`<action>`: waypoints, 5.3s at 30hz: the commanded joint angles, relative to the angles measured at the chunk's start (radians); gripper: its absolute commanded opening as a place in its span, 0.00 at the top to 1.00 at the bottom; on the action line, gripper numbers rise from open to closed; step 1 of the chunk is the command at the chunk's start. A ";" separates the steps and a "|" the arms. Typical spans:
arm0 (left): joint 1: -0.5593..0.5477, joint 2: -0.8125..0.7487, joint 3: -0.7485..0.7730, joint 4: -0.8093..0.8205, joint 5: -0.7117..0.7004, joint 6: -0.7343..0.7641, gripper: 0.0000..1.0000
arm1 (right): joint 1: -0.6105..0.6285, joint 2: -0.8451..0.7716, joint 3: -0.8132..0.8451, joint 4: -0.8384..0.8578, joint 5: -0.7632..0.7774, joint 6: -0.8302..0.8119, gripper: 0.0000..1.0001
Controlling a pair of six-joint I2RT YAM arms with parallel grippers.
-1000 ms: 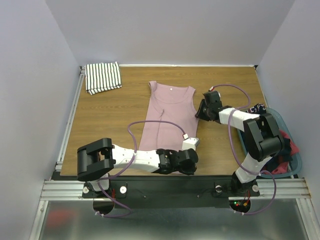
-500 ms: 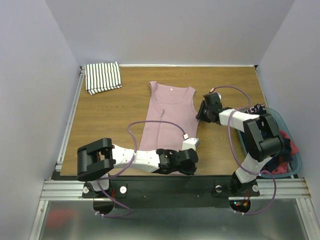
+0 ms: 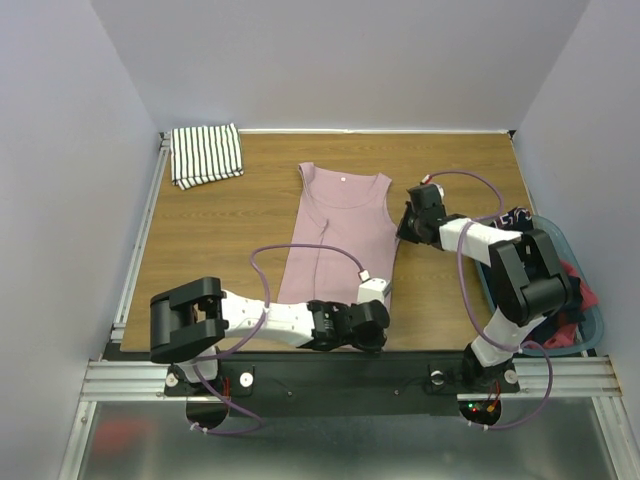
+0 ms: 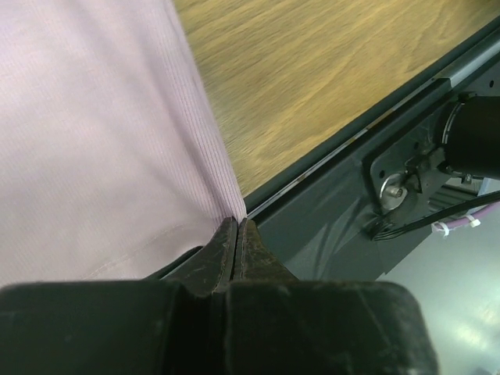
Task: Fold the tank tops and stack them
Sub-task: Fold the tank top
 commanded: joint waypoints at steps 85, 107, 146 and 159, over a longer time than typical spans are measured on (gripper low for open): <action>0.138 -0.382 -0.285 -0.390 -0.146 -0.306 1.00 | 0.287 0.389 0.573 -0.092 0.048 0.085 0.95; 0.140 -0.508 -0.104 -0.531 -0.240 -0.194 0.55 | 0.261 0.262 0.601 -0.147 0.150 -0.001 0.62; 0.077 0.054 -0.079 -0.129 0.013 -0.036 0.93 | 0.125 0.556 0.799 -0.199 0.232 -0.144 0.77; 0.086 0.046 0.016 -0.163 -0.008 0.013 0.91 | 0.123 0.582 0.839 -0.202 0.242 -0.211 0.71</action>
